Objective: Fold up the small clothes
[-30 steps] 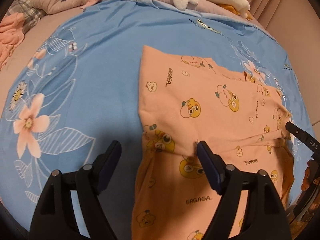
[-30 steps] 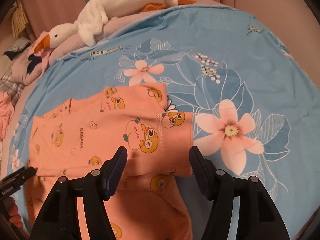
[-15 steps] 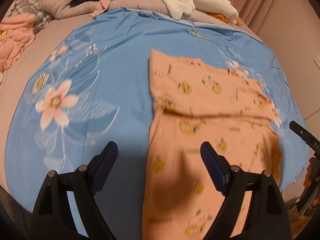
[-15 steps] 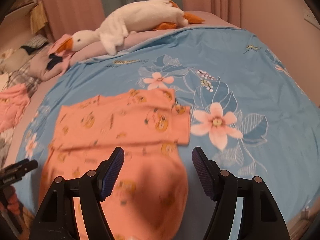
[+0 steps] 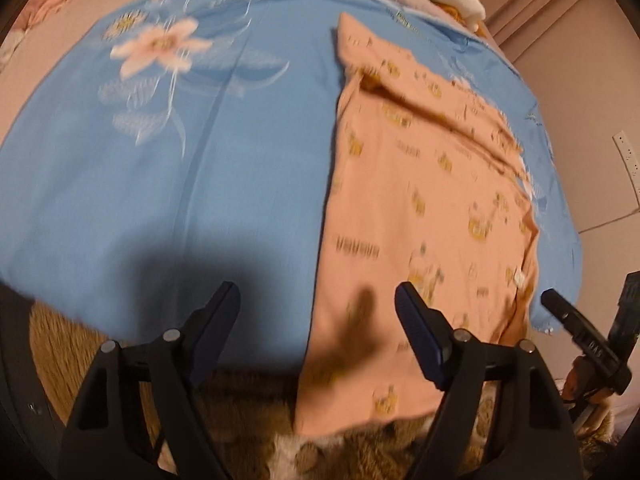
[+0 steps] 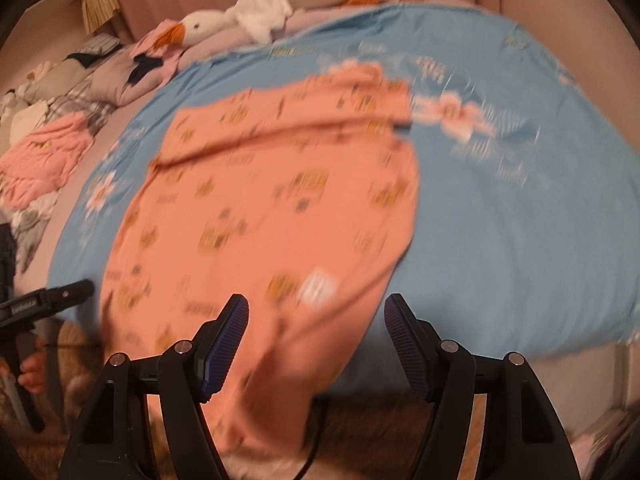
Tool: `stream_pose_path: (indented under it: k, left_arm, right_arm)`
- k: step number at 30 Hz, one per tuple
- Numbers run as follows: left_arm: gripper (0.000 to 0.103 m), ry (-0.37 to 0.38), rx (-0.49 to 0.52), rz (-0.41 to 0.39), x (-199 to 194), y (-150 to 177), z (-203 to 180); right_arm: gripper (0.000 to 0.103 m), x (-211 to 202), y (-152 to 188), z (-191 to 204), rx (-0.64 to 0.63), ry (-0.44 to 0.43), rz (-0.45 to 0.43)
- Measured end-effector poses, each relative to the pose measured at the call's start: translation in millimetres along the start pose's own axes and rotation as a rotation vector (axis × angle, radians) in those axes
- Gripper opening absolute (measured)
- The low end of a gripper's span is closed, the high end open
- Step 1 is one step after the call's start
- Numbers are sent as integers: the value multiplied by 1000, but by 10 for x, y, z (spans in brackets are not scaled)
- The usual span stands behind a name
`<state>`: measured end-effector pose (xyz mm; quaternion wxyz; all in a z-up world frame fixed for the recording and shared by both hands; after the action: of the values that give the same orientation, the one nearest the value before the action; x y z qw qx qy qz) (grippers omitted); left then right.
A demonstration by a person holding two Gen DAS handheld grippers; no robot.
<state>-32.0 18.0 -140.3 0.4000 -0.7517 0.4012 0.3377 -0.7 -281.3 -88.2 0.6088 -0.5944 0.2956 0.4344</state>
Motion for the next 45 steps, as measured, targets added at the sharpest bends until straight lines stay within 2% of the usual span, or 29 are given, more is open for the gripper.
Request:
stream_pose_path:
  k: [4, 6, 9, 11, 13, 14, 17, 24, 25, 28, 29, 30, 31, 35, 38, 41, 45]
  left_arm:
    - [75, 21, -1, 43, 63, 230, 8]
    - [74, 24, 6, 62, 111, 309, 2]
    - [72, 23, 19, 72, 164, 382, -13]
    - [66, 23, 18, 89, 208, 405, 11]
    - [59, 28, 13, 110, 258, 457, 22]
    - [58, 35, 10, 118, 283, 483, 28]
    - [51, 40, 7, 135, 327, 515, 31]
    - [51, 102, 5, 170, 433, 566, -36]
    - [51, 111, -1, 176, 458, 591, -49]
    - [49, 133, 19, 180, 474, 617, -109]
    - [36, 145, 23, 179, 466, 613, -117]
    - [13, 168, 29, 173, 450, 604, -144]
    - [6, 182, 32, 168, 441, 595, -161]
    - [6, 210, 42, 111, 295, 481, -225]
    - [6, 257, -3, 78, 148, 313, -209]
    - [6, 317, -39, 34, 17, 42, -219]
    - [6, 318, -53, -11, -8, -331, -296]
  right_arm:
    - [70, 62, 287, 147, -26, -17, 72]
    - [65, 95, 391, 216, -41, -37, 100]
    - [50, 173, 491, 310, -64, -67, 142]
    - [23, 231, 526, 343, -82, -58, 163]
    - [10, 247, 527, 364, -109, -31, 163]
    - [9, 225, 509, 369, -116, -38, 153]
    - [8, 89, 371, 351, -79, -138, 108]
    - [8, -285, -161, 266, 45, -372, -55]
    - [8, -306, -195, 269, 54, -385, -69]
    - [8, -368, -342, 250, 69, -372, -125]
    - [8, -368, -381, 243, 73, -371, -130]
    - [8, -368, -404, 224, 81, -371, -134]
    - [8, -358, -416, 210, 86, -366, -136]
    - [8, -303, -456, 97, 122, -353, -137]
    - [8, -278, -479, -5, 157, -339, -137]
    - [8, -233, -524, -113, 194, -327, -131]
    - [8, -100, -615, -214, 227, -282, -115]
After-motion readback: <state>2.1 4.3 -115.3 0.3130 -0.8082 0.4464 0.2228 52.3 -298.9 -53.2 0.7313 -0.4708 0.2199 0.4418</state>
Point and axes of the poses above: each gripper's, at about its wrist camera, not at the fingertips, and x roughly the way its jaws point, z to its left, y to its underside, the point moved 4 cm from there along x, roughly the way its jaws point, and after that the axes turned 5 degrees about y, right-handed, at the moved point
